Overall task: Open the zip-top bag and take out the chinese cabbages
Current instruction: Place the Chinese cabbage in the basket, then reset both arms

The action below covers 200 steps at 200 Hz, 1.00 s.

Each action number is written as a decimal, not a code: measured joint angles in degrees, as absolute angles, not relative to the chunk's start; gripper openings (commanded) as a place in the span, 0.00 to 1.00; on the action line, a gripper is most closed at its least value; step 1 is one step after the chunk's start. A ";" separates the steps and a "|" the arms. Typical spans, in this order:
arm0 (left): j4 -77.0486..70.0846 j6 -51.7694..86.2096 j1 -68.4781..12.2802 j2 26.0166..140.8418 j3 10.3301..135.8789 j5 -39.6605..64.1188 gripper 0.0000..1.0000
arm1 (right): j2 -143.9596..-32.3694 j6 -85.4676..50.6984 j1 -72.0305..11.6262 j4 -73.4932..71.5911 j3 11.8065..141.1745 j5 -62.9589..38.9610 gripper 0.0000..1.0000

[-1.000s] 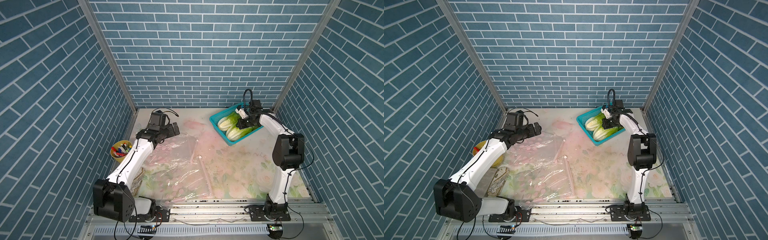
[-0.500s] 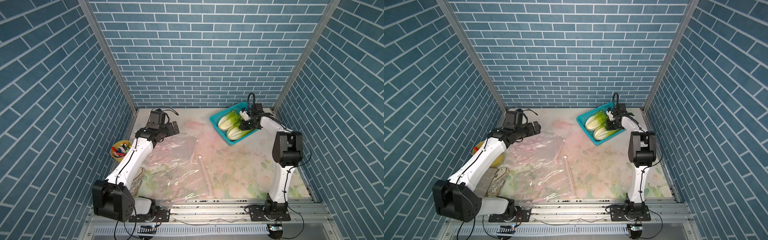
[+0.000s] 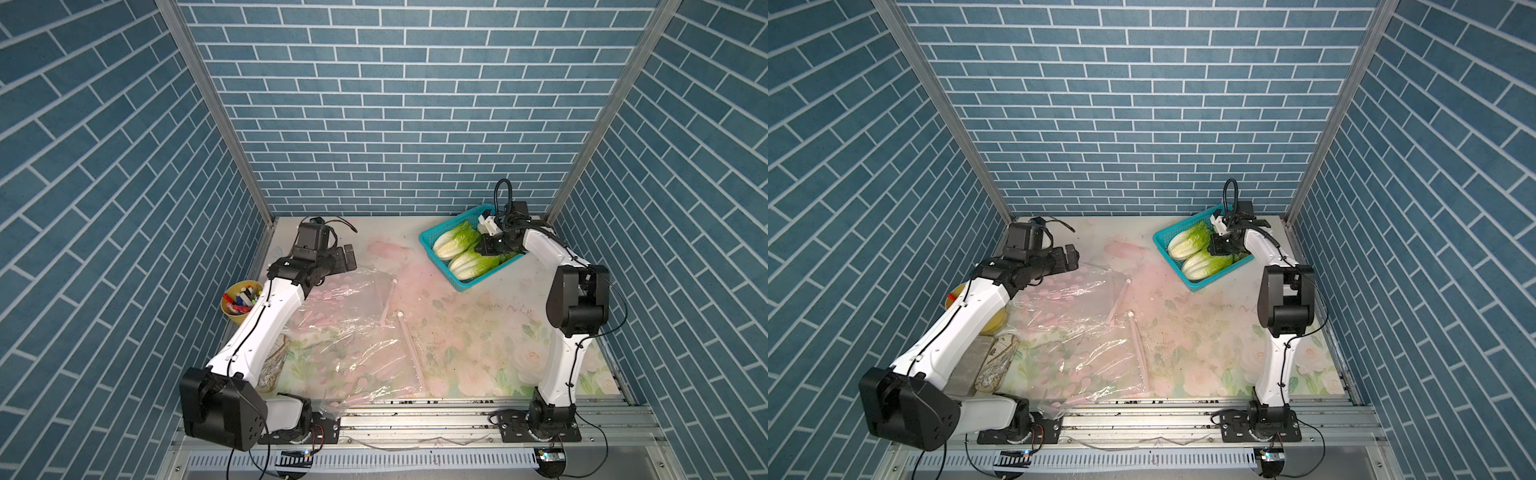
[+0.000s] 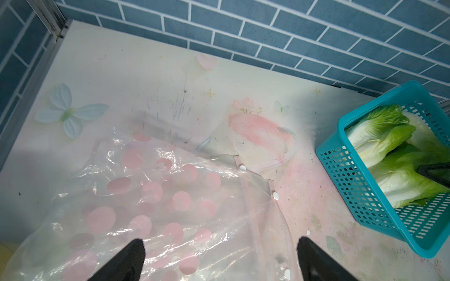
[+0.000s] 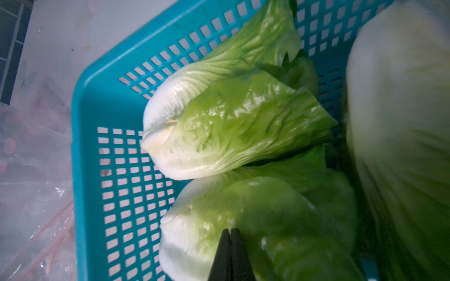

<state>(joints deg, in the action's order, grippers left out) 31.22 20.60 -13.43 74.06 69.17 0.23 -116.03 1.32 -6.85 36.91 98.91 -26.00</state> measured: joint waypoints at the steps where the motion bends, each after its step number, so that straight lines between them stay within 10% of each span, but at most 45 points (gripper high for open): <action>1: 31.00 20.38 -13.45 73.76 69.06 0.16 1.00 | -115.94 1.34 -6.85 36.93 98.91 -25.98 0.00; 73: 13.52 10.41 -13.50 58.67 54.37 1.48 1.00 | -100.57 1.30 -5.41 30.20 88.53 -24.32 0.19; 168: -15.03 4.58 -13.52 44.18 27.38 -7.84 1.00 | -86.96 1.28 -4.95 1.89 60.53 -16.86 0.73; 177: -15.92 4.23 -13.52 43.53 26.55 -9.13 1.00 | -84.64 0.89 -4.78 -1.43 57.41 -14.79 0.98; 200: -19.11 4.03 -13.54 42.44 24.32 -12.58 1.00 | -77.34 -0.67 -4.21 -10.04 46.70 -9.15 0.99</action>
<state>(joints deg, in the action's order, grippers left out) -19.11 4.03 -13.54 42.44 24.32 -12.58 -77.34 -0.67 -4.21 -10.04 46.70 -9.15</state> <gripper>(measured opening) 0.995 0.982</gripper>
